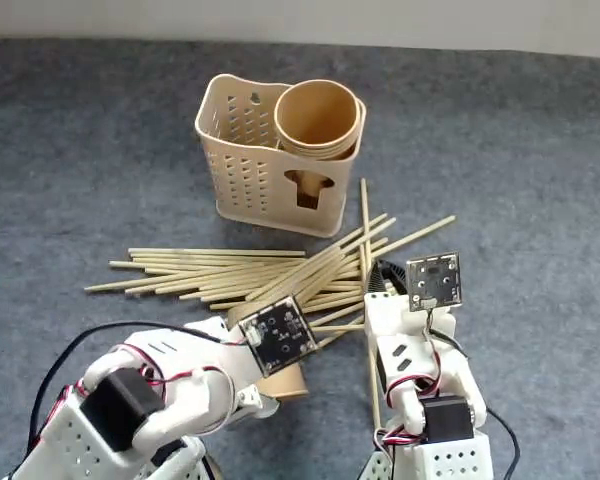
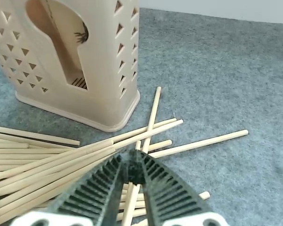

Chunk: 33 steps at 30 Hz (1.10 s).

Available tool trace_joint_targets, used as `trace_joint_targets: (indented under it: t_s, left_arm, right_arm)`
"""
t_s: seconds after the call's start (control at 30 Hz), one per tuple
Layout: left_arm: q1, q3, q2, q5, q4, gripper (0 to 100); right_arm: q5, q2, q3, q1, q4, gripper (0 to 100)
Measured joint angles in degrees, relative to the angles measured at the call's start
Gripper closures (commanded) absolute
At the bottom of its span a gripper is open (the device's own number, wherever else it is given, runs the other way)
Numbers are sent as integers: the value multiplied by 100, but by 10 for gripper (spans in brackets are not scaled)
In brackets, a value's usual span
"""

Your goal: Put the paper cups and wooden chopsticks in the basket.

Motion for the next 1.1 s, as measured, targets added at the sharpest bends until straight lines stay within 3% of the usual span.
trace_joint_targets:
  t_s: [0.43, 0.77, 1.1]
  left_arm:
    - [193, 809, -299, -1108, -62, 736]
    - [193, 1433, -308, -1846, -721, 953]
    - [167, 695, -343, -2057, -738, 994]
  right_arm:
    - [0, 0, 0, 0, 0, 991]
    - [0, 0, 0, 0, 0, 991]
    - [0, 0, 0, 0, 0, 991]
